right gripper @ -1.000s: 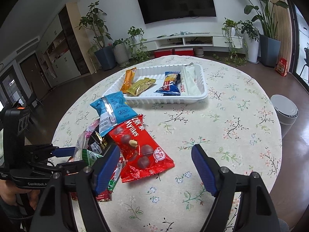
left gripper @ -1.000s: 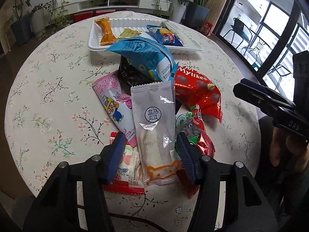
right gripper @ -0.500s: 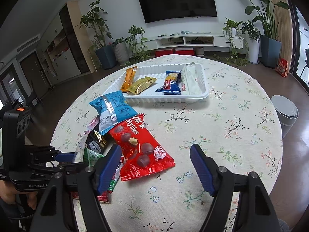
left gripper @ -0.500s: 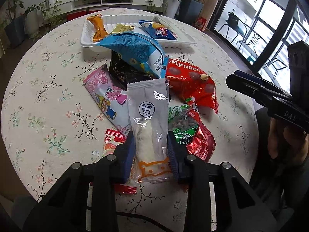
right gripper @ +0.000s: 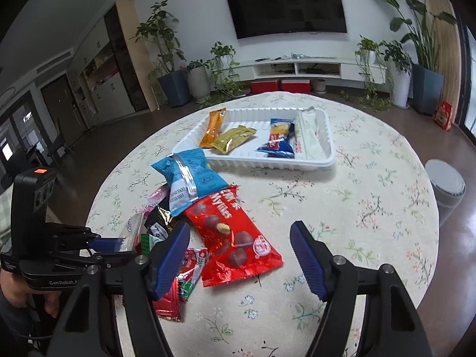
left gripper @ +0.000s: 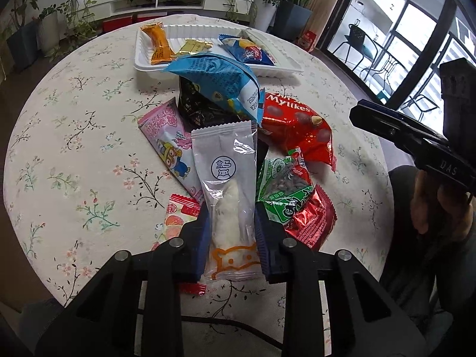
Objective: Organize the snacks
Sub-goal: 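Grasp the white logo packet with the left tool while the right tool grasps the blue chip bag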
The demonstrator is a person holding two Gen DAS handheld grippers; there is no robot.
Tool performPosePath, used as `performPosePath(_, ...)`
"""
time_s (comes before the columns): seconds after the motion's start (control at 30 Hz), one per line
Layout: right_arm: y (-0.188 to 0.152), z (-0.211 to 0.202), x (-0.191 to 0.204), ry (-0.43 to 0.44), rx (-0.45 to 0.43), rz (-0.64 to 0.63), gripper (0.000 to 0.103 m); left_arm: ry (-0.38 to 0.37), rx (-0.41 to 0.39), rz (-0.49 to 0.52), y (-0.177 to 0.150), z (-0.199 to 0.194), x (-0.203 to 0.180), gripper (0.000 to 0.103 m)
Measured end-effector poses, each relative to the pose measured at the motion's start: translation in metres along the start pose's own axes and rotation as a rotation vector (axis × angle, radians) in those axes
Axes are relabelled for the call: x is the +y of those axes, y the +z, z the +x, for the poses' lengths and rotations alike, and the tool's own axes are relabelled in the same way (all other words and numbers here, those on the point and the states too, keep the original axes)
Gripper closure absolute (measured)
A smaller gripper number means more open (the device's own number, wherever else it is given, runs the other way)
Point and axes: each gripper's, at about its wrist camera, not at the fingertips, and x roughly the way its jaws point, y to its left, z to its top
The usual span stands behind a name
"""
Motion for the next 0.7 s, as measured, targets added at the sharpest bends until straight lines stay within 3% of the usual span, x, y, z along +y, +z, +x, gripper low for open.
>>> performPosePath(0.27,0.039,0.029,0.048,0.088,0.041,-0.239,0.029,-0.039,-0.046,-0.035,-0.006,-0.018,0.01,0.077)
performPosePath(0.4,0.059,0.062,0.066,0.121,0.083,-0.321,0.022,-0.058,-0.074,-0.057,-0.005,-0.027,0.016,0.078)
performPosePath(0.7,0.08,0.125,0.061,0.137,0.236,-0.301,0.022,-0.081,-0.099,-0.095,-0.008,-0.034,0.032,0.078)
